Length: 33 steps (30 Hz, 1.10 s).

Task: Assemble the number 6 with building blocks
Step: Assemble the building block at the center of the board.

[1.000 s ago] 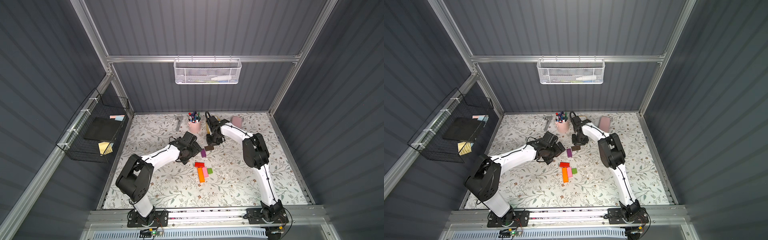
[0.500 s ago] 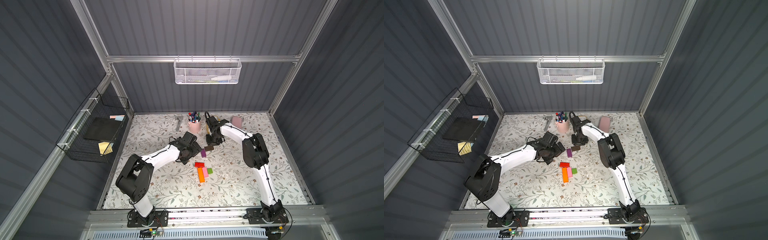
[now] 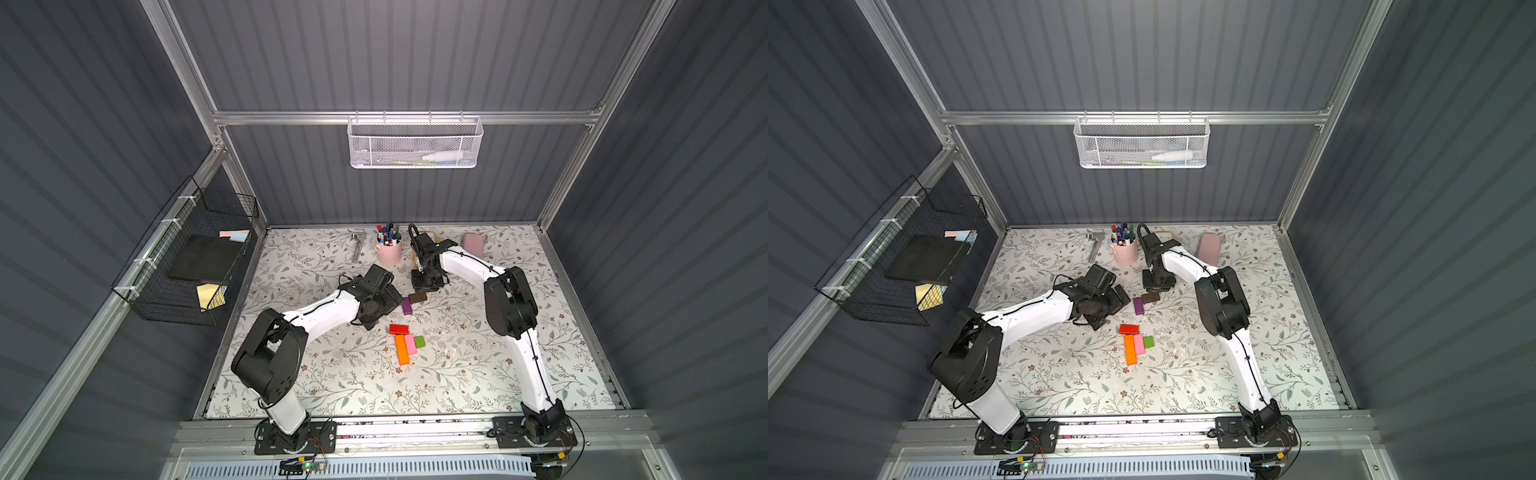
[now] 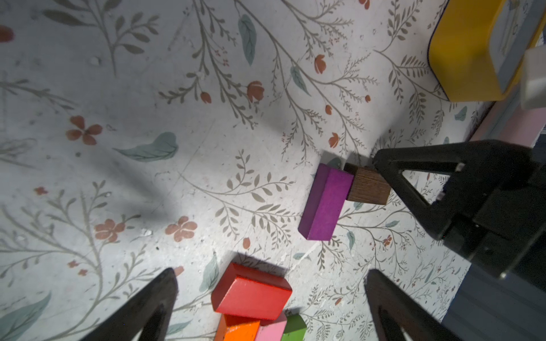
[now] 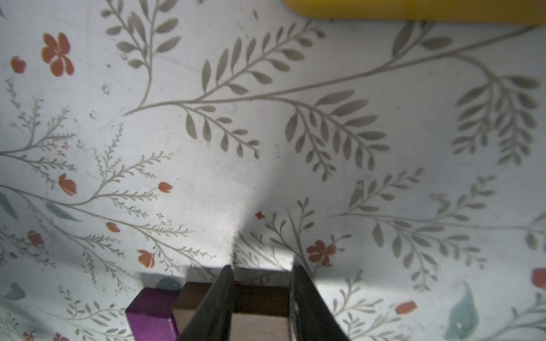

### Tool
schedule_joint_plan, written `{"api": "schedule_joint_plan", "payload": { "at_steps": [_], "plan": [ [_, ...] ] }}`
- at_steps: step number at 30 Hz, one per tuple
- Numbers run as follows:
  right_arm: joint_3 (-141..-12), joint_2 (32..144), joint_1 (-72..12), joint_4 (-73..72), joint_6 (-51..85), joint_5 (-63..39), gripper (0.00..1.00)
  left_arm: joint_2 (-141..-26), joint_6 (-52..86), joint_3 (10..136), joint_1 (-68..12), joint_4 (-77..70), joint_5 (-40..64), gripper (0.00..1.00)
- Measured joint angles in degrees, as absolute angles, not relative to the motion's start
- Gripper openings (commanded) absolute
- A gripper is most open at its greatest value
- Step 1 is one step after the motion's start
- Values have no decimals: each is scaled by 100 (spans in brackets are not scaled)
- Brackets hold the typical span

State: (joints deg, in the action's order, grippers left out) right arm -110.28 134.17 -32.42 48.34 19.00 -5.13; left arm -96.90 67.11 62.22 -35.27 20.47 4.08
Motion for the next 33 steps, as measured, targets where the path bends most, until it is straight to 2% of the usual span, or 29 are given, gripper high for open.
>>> {"api": "schedule_joint_plan", "payload": {
  "at_steps": [28,30,33],
  "plan": [
    [-10794,13275,-3297,4731,2130,-495,36,-9690,6709,6213,-3527,2025,410,99],
    [-10744,13240,-3299,4707,2213,-434,49,-9690,6709,6213,-3527,2025,412,99],
    [-10600,13113,-3299,4637,2340,-320,61,-9690,6707,6213,-3527,2027,412,99]
  ]
}}
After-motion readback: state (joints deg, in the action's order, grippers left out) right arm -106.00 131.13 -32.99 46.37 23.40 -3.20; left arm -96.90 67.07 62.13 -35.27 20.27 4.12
